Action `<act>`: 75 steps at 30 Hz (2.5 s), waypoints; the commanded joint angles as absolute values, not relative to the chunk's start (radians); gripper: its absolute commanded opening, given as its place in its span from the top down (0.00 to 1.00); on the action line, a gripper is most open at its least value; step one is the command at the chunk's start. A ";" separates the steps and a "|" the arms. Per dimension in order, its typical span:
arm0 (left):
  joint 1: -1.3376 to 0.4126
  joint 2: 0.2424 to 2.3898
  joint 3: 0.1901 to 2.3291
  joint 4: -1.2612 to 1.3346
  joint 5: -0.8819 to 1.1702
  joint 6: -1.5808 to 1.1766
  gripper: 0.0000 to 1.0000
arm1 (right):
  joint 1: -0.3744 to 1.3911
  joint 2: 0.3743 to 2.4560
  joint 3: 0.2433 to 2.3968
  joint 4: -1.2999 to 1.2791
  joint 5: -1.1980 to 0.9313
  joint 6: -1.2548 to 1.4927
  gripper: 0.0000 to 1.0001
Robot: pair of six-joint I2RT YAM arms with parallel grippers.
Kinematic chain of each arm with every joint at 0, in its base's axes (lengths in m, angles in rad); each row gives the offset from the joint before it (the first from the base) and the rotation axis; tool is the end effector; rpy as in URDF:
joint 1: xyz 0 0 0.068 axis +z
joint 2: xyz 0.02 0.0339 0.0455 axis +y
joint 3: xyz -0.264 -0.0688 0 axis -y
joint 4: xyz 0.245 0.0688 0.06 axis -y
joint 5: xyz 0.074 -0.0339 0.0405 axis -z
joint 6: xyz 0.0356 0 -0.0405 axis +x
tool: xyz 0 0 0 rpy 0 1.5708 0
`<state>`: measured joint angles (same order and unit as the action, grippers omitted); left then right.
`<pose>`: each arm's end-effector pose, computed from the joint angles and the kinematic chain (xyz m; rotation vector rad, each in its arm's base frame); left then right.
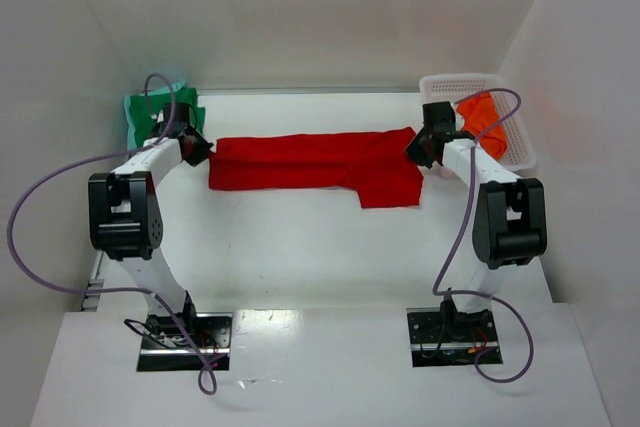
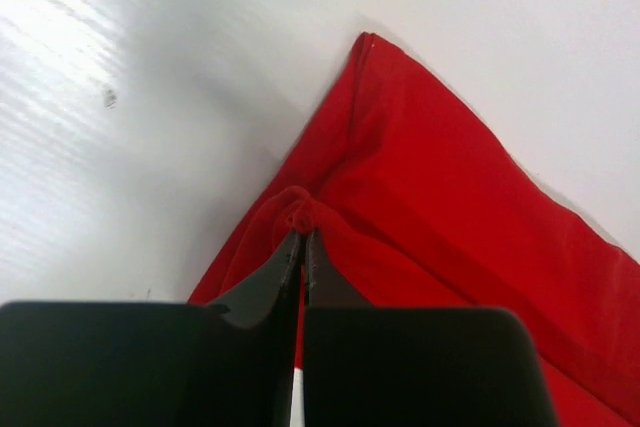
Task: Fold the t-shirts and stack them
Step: Fold the other side of the tshirt into a rectangle
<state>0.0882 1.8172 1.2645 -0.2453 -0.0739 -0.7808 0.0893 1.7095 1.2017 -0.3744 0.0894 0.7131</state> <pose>0.3991 0.0379 0.2136 -1.0342 2.1434 -0.2459 0.3681 0.0298 0.2237 0.7935 2.3324 0.2435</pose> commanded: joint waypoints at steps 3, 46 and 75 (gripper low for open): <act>0.072 1.878 1.348 -0.221 -0.118 -0.730 1.00 | 0.057 1.756 1.262 -0.327 0.126 0.695 1.00; 0.072 1.732 1.477 -0.189 0.003 -0.496 0.09 | 0.034 1.503 1.161 -0.256 -0.060 0.550 0.36; -0.144 1.853 1.252 -0.152 0.222 -0.531 0.06 | 0.223 1.471 0.837 -0.327 -0.010 0.761 0.36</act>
<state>-0.1471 1.8333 1.1929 -0.1832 0.2134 -0.5274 0.1990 1.4246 0.8027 -0.3236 -0.0536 0.7499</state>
